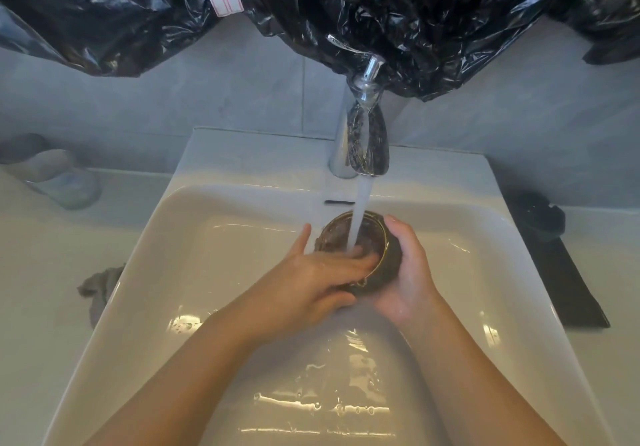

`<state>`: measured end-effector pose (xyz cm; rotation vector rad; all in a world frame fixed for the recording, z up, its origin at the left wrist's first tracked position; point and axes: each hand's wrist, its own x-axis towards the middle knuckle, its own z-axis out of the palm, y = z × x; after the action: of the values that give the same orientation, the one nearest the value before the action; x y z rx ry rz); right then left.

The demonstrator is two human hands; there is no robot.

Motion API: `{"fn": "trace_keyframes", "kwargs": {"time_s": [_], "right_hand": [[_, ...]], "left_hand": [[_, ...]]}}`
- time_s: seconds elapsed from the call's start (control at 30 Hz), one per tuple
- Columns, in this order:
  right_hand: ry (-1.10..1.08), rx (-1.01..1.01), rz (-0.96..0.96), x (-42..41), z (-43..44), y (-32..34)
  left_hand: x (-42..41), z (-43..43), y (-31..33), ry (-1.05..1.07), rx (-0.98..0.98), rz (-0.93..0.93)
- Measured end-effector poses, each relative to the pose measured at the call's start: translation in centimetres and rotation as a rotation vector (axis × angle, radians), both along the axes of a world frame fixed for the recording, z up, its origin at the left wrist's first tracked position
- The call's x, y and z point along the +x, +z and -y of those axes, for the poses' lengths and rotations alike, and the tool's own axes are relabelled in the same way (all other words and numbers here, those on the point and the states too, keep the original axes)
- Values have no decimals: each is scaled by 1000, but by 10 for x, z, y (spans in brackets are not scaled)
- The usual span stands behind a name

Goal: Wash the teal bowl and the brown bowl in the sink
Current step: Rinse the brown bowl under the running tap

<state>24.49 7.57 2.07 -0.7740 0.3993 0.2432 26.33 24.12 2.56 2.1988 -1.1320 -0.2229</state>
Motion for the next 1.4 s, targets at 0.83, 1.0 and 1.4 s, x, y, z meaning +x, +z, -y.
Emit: {"fn": "trace_keyframes", "kwargs": {"time_s": [0.83,1.0,1.4], "right_hand": [[-186,-1017,313,0,-10,-14],[-255,-966,470,-4,-9,-7],[-182,-964,161,3,0,-6]], "left_hand": [[-3,19,-8,701,-382,-160],[-1,21,-9,550,-585,-11],[-7,30,0,664,-448,-704]]}}
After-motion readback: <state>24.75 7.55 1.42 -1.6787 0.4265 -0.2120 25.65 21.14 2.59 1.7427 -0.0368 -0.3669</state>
